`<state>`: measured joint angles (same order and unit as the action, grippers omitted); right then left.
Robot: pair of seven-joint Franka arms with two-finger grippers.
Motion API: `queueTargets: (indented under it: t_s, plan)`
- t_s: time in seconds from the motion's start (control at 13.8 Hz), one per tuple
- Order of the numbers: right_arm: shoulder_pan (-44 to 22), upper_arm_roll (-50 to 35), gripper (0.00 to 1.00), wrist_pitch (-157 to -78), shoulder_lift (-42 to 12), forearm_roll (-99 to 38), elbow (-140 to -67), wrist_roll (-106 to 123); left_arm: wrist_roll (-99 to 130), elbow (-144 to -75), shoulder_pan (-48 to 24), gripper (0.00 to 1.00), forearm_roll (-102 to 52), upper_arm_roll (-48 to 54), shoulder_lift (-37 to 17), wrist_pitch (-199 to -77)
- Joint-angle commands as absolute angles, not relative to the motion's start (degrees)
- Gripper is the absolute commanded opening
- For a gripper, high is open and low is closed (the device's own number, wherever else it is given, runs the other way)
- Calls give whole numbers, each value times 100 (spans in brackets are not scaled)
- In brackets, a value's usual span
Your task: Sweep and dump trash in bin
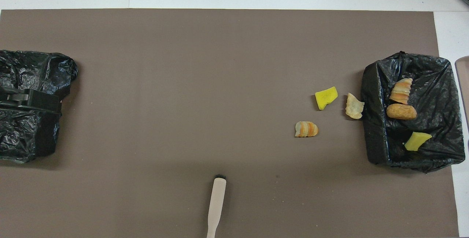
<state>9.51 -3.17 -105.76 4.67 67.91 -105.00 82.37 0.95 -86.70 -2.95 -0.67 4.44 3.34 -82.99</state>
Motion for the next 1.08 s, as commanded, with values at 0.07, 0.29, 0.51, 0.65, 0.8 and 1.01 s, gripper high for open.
queueTargets:
  t_s: [0.07,0.29,0.51,0.65,0.8,1.01]
  plan:
    - [536,-343,0,-10143,580,7146,-10591,7990,0,-8666,-281,100,-44,457,378,-8244]
    - [816,-272,0,-10825,484,7031,-10818,7876,0,-8666,-290,100,-53,475,378,-8235]
    - [1018,-264,0,-11074,220,7023,-10987,7445,0,-8666,-290,100,-53,483,378,-8235]
    - [1028,-272,0,-10960,220,6996,-10873,7488,0,-8666,-290,100,-53,483,378,-8235]
    - [1046,-246,0,-10960,281,6438,-10741,7576,9,-8666,-281,100,-44,483,378,-8235]
    - [1090,-167,0,-10733,430,5409,-10600,7612,0,-8666,-281,100,-53,483,378,-8235]
